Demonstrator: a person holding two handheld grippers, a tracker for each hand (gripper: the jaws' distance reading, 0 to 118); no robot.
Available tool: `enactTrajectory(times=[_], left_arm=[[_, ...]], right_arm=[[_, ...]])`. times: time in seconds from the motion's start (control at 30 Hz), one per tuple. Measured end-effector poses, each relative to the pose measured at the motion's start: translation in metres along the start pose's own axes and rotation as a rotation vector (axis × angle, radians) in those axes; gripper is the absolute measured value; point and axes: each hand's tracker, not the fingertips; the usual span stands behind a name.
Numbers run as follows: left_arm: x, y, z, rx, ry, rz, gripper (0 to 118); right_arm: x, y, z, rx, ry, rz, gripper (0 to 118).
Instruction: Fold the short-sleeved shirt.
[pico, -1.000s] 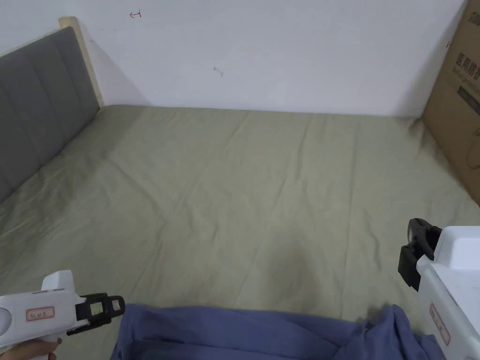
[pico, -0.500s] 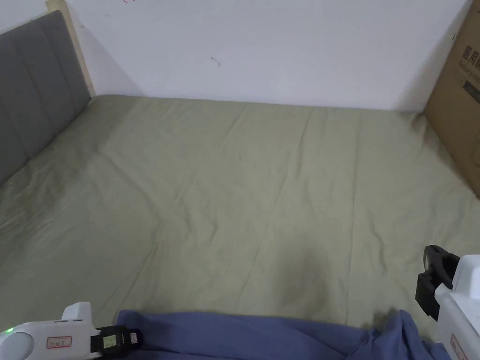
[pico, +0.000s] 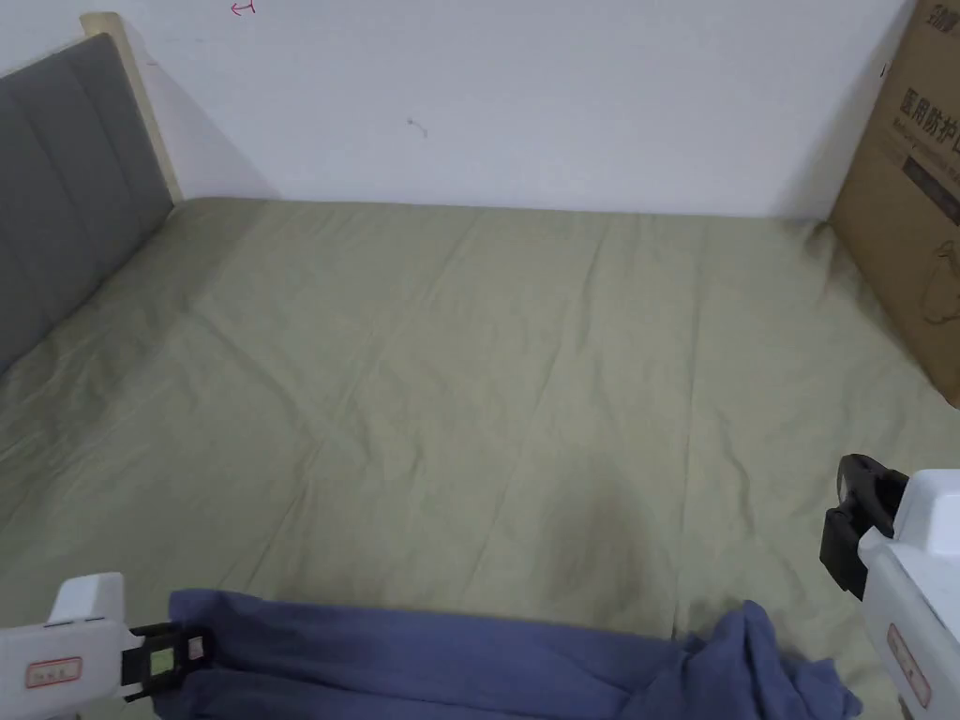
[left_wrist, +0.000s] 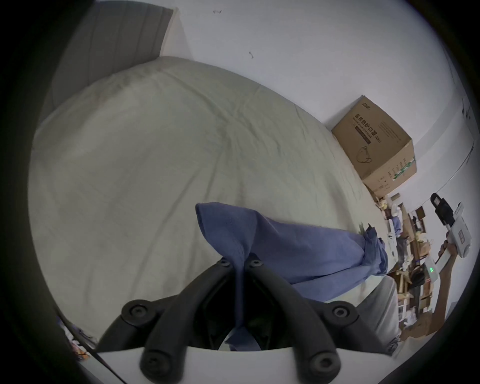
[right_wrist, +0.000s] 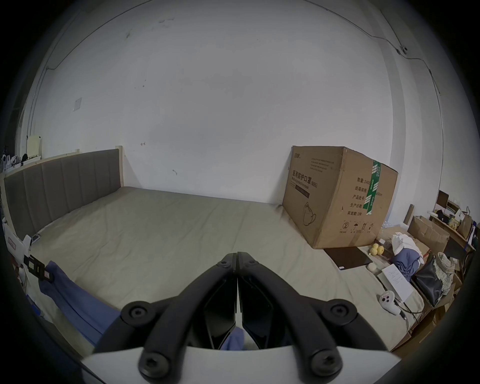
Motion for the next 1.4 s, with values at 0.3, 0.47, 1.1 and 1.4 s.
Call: enactTrajectory(times=[0.3, 0.47, 1.1, 1.4], left_arm=[[0.041, 0.006, 0.036, 0.015, 0.027, 0.05, 3], [0.115, 0.007, 0.022, -0.018, -0.066, 0.01, 3], [0.284, -0.043, -0.134, -0.269, -0.106, -0.086, 31], [0.294, -0.019, -0.08, -0.066, -0.179, -0.07, 91]], right_arm=[[0.005, -0.003, 0.01, 0.016, 0.03, -0.035, 0], [0.011, -0.006, 0.016, 0.021, 0.038, -0.046, 0], [0.058, -0.018, 0.04, 0.005, -0.031, -0.091, 0], [0.062, -0.012, 0.043, 0.016, -0.037, -0.094, 0]])
